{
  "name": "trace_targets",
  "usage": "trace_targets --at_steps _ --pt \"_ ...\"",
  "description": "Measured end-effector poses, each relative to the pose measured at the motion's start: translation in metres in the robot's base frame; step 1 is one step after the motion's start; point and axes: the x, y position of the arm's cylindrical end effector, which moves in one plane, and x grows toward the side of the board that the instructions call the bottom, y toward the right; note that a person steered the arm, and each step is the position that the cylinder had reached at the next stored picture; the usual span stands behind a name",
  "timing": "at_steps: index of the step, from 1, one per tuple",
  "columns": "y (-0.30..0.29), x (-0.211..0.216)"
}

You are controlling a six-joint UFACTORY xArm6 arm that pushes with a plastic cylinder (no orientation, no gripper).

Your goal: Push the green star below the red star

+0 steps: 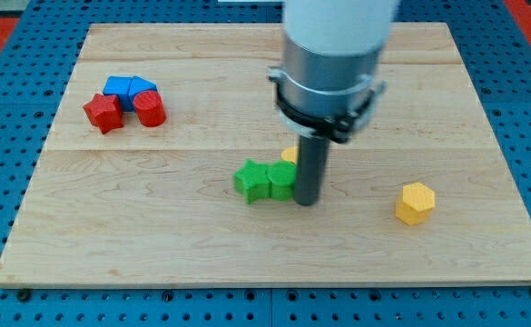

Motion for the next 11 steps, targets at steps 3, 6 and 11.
trace_targets --at_steps 3,6,11 --pt "-0.060 -0.083" --pt "-0.083 -0.014" --pt "-0.189 -0.076"
